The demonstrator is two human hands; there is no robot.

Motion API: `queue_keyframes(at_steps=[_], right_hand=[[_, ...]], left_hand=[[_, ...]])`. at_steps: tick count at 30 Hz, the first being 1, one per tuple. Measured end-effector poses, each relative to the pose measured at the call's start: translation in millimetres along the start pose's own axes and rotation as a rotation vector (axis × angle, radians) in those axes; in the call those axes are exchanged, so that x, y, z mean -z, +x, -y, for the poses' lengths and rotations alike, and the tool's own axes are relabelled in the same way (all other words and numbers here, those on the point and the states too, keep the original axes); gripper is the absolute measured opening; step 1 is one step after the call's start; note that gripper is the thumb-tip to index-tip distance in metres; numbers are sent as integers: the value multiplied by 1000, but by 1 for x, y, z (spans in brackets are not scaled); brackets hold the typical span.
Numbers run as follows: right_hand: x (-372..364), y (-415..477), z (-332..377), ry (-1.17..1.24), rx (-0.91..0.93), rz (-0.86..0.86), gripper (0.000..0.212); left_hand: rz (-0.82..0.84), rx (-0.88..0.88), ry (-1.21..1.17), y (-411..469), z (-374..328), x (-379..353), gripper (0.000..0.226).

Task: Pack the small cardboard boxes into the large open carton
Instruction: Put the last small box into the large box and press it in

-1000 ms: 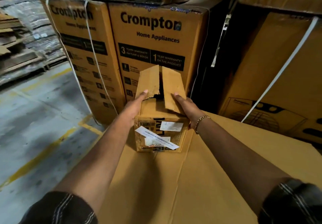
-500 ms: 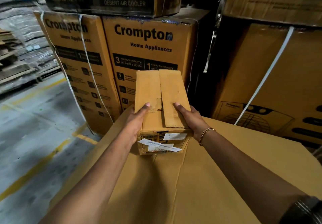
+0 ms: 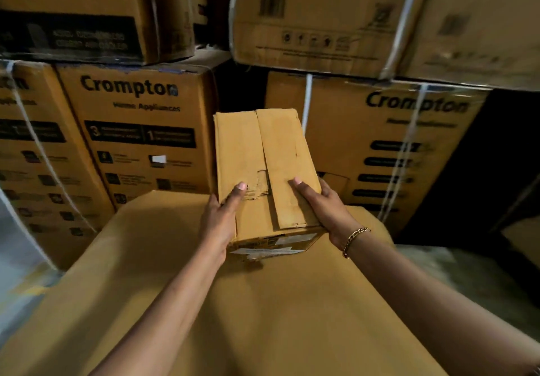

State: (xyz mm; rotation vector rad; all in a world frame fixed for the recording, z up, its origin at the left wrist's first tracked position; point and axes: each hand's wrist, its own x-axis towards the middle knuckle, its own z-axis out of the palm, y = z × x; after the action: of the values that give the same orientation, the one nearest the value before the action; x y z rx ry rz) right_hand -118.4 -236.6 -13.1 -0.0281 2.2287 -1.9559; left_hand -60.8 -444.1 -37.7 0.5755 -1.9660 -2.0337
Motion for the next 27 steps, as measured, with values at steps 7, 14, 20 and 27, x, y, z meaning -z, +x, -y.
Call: queue_keyframes(at_steps=[7,14,20,27], right_hand=[[166,-112,-13,18,45,-182,83],[329,-239,-22,90,161,-374,64],[451,-327,-26,139,228,-526,52],[582,-384,-34,30,311,-735,57]], left_hand=[[152,-100,42,-125,-5,-127,108],[366,-141,-17,-245,-12,-268,59],[577,-242,-130,-331,-24,-389,59],[772,-342,-249,-409,-32,-520,42]])
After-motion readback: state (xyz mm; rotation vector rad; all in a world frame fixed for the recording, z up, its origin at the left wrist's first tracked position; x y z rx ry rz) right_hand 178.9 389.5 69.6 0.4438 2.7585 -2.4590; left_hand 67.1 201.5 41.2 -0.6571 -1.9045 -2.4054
